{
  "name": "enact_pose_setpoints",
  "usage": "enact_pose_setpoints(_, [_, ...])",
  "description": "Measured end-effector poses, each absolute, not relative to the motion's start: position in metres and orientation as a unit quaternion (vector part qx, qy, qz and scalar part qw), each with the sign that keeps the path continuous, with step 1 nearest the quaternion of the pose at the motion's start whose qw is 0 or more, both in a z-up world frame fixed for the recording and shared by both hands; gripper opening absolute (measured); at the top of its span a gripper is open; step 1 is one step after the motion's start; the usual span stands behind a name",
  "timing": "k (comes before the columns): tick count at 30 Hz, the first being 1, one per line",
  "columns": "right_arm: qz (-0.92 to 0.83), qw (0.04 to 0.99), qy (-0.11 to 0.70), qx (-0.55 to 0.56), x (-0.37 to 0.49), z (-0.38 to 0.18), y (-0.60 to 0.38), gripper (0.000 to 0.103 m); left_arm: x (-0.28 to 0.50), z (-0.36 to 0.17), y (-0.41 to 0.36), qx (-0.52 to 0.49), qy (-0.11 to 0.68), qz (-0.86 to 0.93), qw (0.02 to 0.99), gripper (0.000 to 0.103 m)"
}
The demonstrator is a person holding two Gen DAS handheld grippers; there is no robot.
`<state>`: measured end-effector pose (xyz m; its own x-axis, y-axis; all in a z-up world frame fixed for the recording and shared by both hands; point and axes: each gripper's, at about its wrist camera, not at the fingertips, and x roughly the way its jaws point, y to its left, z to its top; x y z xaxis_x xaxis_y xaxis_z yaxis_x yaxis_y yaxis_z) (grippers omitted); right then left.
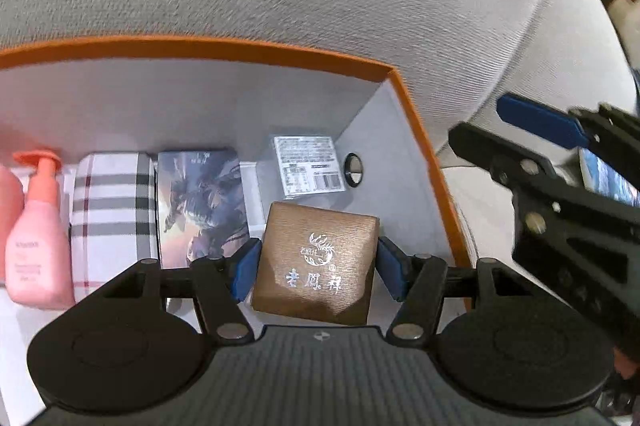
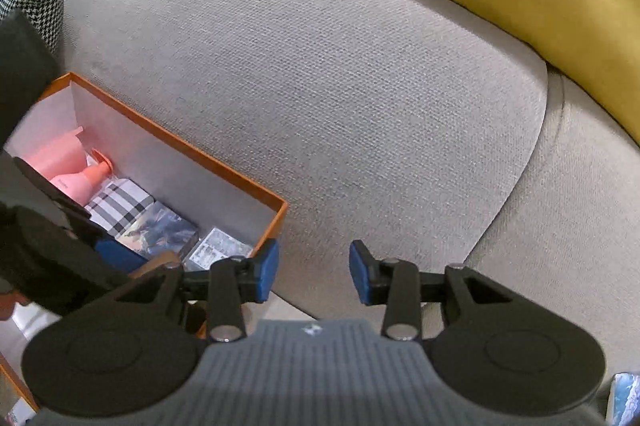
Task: Organize rigid objects
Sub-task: 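Open both grippers and release the gold and clear boxes in the box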
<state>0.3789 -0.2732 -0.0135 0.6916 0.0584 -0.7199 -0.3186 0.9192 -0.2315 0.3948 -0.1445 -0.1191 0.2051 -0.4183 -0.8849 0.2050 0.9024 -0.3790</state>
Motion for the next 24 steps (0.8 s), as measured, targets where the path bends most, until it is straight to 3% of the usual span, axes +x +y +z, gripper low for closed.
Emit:
enact_pose_setpoints(6, [0.102, 0.905, 0.382, -0.155, 0.380, -0.017, -0.274, 0.042, 0.402, -0.130, -0.137, -0.121, 0.616, -0.198, 0.753, 0.069])
enact_pose_setpoints(16, [0.101, 0.901, 0.396, -0.146, 0.373, -0.026, -0.272, 0.043, 0.404, -0.114, -0.129, -0.050, 0.626, -0.263, 0.733, 0.068])
enact_pose_setpoints(24, [0.094, 0.900, 0.400, -0.144, 0.370, -0.030, -0.269, 0.044, 0.392, -0.117, -0.151, 0.019, 0.635, -0.278, 0.721, 0.044])
